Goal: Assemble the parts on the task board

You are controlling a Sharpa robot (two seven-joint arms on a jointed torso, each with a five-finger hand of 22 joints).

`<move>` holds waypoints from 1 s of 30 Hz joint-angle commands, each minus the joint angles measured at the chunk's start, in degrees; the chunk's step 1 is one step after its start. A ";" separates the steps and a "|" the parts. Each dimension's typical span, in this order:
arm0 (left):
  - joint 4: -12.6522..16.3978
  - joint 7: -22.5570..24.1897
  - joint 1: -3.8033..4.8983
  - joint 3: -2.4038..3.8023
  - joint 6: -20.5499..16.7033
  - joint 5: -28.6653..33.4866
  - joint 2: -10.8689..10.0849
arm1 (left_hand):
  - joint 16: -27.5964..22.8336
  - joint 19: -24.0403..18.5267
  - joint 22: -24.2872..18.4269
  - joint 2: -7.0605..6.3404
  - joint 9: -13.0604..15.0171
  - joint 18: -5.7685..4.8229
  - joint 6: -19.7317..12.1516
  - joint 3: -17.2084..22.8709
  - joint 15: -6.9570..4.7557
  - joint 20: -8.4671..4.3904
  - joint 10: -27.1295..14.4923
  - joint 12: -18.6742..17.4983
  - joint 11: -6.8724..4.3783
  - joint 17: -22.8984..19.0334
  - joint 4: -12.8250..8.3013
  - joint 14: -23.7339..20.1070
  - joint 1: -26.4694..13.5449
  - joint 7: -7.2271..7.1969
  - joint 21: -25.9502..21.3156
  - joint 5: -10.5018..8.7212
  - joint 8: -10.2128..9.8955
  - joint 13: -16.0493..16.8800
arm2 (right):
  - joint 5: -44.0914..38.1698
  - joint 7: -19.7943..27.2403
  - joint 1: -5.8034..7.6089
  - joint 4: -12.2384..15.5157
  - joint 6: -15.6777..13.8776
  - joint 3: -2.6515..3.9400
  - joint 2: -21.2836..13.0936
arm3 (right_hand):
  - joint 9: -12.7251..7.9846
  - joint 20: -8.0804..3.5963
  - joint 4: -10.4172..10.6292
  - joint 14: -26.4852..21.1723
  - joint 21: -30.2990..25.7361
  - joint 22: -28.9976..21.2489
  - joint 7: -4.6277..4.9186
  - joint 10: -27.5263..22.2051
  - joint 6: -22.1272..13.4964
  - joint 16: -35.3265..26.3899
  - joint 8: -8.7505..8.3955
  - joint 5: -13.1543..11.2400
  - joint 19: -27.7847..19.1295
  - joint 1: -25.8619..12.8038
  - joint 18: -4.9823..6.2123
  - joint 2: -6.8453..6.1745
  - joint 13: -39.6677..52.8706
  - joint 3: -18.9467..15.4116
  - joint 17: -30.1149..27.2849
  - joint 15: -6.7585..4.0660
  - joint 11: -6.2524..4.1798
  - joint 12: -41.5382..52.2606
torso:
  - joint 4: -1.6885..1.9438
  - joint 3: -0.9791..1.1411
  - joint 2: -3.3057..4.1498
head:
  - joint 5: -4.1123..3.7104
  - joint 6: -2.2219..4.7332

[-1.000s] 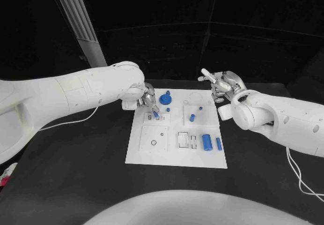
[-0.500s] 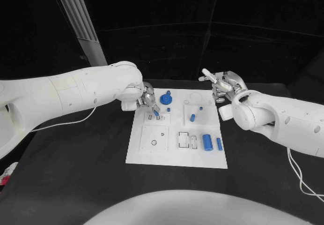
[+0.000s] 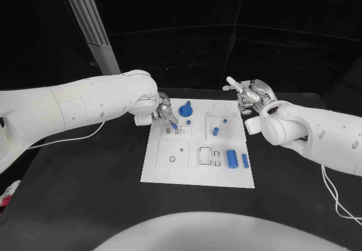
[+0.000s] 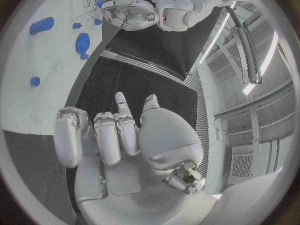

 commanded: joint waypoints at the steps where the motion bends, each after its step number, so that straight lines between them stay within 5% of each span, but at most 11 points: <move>1: 0.42 -1.23 0.11 0.01 -1.43 0.31 -0.13 | 0.17 5.50 14.79 -0.08 0.15 -0.15 1.24 -0.07 -0.34 -0.28 6.06 0.06 -0.15 15.10 0.46 6.05 -0.86 -0.99 -0.22 -0.34 0.21 15.06 | 0.12 0.34 0.10 0.04 -0.17 0.03 -0.06 | -0.03 -0.15 0.06 5.96 -0.36 11.78 -0.36 5.97 -0.16 0.14 0.18 0.24 0.98 0.14 0.67 0.28 15.05 -0.24 15.10 -0.19 -0.23 -0.02 | 0.01 -0.03 0.02 | 0.01 -0.01; 30: 1.33 -1.68 -0.30 -0.01 -4.05 -3.00 -0.10 | 0.17 5.51 14.80 -1.21 0.47 -0.16 1.08 -1.86 -0.25 -0.22 6.06 0.06 -0.11 15.10 1.62 6.05 -2.29 -0.96 -0.21 -1.06 0.30 15.06 | 0.12 0.43 0.10 0.20 -0.28 0.03 -0.23 | -0.03 -0.15 0.06 5.96 -0.36 11.78 -0.36 5.97 -0.16 0.14 0.18 0.24 0.98 0.14 0.67 0.28 15.05 -0.24 15.10 -0.19 -0.23 -0.02 | 0.00 0.02 0.00 | 0.12 -0.01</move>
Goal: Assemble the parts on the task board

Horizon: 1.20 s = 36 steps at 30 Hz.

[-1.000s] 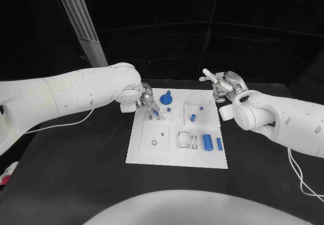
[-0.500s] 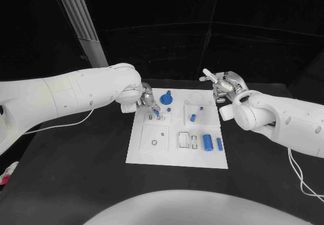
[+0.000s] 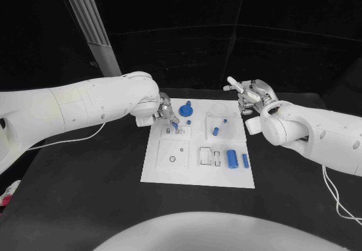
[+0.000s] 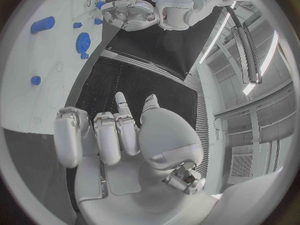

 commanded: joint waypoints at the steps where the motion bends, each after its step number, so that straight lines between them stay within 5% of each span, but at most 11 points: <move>1: 0.17 -0.40 -0.05 0.00 -0.77 -1.61 0.05 | 0.17 5.51 14.79 -0.29 0.09 -0.16 -0.04 -0.25 -0.25 -0.23 6.06 0.06 -0.11 15.09 0.02 6.05 -0.45 0.17 -0.21 -0.38 0.31 15.06 | 0.12 0.42 0.10 0.11 -0.26 0.03 -0.06 | -0.03 -0.15 0.06 5.96 -0.36 11.78 -0.36 5.97 -0.16 0.14 0.18 0.24 0.98 0.14 0.67 0.28 15.06 -0.24 15.10 -0.19 -0.24 -0.02 | 0.03 0.00 0.01 | 0.01 -0.01; 36: 3.48 -0.01 -1.09 -0.01 -5.59 -7.92 -0.38 | 0.17 5.59 14.83 0.53 0.26 -0.18 -0.31 -0.56 -0.25 -0.20 6.06 0.06 -0.25 15.09 0.30 6.05 0.36 0.03 -0.14 -0.05 0.29 15.06 | 0.12 0.54 0.10 0.02 -0.09 0.03 -0.07 | -0.04 -0.16 0.06 5.96 -0.37 11.78 -0.36 5.97 -0.19 0.14 0.23 0.25 0.98 0.21 0.67 0.34 15.06 -0.31 15.10 -0.20 -0.24 -0.02 | 0.05 0.00 -0.01 | 0.30 -0.01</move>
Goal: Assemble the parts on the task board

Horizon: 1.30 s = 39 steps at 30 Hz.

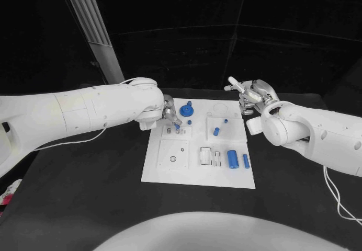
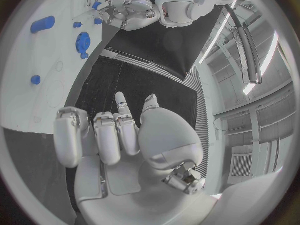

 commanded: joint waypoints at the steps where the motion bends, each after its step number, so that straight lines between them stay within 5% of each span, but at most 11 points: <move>1: 0.23 0.02 0.02 0.00 -0.61 -1.27 -0.05 | 0.17 5.59 14.83 0.10 0.07 -0.19 -0.29 -0.07 -0.25 -0.21 6.07 0.06 -0.25 15.09 -0.16 6.05 0.36 0.01 -0.14 0.14 0.30 15.06 | 0.12 0.52 0.10 0.04 -0.07 0.03 -0.01 | -0.06 -0.16 0.06 5.96 -0.38 11.78 -0.37 5.97 -0.22 0.14 0.30 0.26 0.98 0.30 0.67 0.44 15.06 -0.40 15.10 -0.21 -0.24 -0.02 | 0.01 0.02 0.02 | 0.03 -0.01; 39: -0.60 0.38 -0.60 0.00 0.89 -1.73 0.17 | 0.17 5.39 14.74 0.22 0.13 -0.11 -0.38 -0.11 -0.29 -0.22 6.07 0.06 -0.24 15.09 -0.21 6.05 0.74 0.05 -0.34 0.15 0.31 15.06 | 0.12 0.45 0.09 0.00 -0.02 0.03 0.04 | -0.06 -0.16 0.06 5.96 -0.38 11.78 -0.37 5.97 -0.22 0.14 0.30 0.26 0.98 0.30 0.67 0.44 15.06 -0.40 15.10 -0.21 -0.24 -0.02 | -0.06 0.00 0.01 | 0.22 -0.01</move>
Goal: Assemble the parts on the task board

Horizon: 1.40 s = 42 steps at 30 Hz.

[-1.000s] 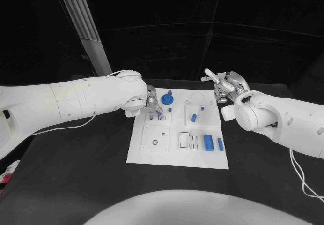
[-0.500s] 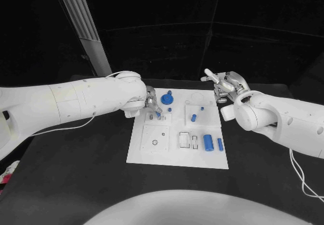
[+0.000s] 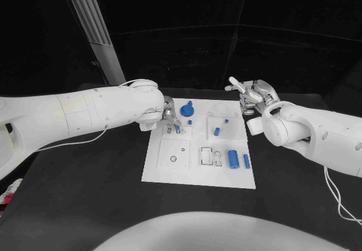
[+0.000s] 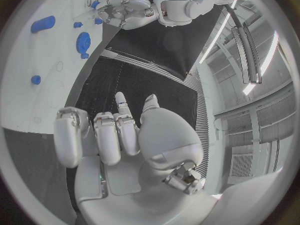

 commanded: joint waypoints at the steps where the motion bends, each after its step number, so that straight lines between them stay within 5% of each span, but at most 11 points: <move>1: -0.13 0.27 0.00 0.00 0.82 -0.51 0.11 | 0.17 5.39 14.74 0.04 0.07 -0.11 -0.36 -0.11 -0.29 -0.22 6.07 0.06 -0.24 15.10 -0.20 6.05 0.55 0.02 -0.33 0.15 0.32 15.06 | 0.12 0.45 0.10 0.06 -0.04 0.03 -0.02 | -0.06 -0.16 0.06 5.96 -0.38 11.78 -0.37 5.97 -0.22 0.14 0.30 0.26 0.98 0.30 0.68 0.44 15.06 -0.40 15.10 -0.20 -0.24 -0.02 | -0.02 -0.01 -0.05 | -0.04 -0.01; 42: -1.58 -0.08 -0.45 0.00 2.80 -0.51 0.99 | 0.17 5.12 14.61 0.33 0.09 -0.02 -0.50 -0.07 -0.29 -0.22 6.07 0.06 -0.20 15.10 -0.10 6.05 0.78 0.05 -0.60 0.10 0.27 15.06 | 0.12 0.51 0.07 0.06 -0.04 0.03 -0.06 | -0.07 -0.17 0.07 5.96 -0.47 11.75 -0.37 5.97 -0.24 0.14 0.37 0.27 0.92 0.36 0.70 0.52 15.06 -0.48 15.10 -0.21 -0.25 -0.02 | -0.01 -0.01 -0.03 | -0.29 -0.01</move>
